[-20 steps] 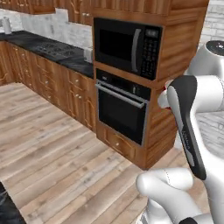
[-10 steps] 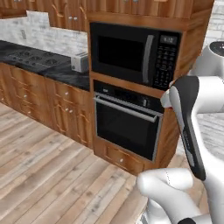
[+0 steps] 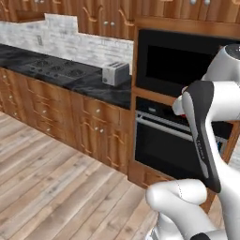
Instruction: Clear the mugs and bowl far away from the sink.
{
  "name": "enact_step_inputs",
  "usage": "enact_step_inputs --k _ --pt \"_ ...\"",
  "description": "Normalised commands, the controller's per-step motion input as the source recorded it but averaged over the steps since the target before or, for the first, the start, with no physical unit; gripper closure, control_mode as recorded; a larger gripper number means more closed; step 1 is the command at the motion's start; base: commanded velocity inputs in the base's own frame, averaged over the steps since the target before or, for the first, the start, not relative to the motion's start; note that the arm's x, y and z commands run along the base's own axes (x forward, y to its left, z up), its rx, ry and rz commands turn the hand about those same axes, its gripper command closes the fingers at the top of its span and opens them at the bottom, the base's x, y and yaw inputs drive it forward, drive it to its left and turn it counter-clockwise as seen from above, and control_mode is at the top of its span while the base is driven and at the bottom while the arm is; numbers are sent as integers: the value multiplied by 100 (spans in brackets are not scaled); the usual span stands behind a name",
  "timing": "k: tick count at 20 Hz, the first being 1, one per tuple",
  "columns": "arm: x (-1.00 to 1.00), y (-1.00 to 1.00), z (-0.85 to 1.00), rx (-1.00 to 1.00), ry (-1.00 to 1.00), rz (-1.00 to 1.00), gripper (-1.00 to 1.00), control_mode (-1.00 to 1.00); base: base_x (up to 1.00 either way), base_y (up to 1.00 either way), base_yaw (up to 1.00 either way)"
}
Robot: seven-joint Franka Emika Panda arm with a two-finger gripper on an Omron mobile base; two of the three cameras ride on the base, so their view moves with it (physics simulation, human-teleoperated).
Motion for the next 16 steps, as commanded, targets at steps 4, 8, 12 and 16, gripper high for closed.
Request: enact_step_inputs --k 4,8,12,16 --pt "0 0 0 0 0 0 100 100 100 100 2" --pt "0 0 0 0 0 0 100 100 100 86 28" --pt "0 0 0 0 0 0 100 100 71 -4 92" --pt "0 0 0 0 0 0 100 100 69 -14 88"
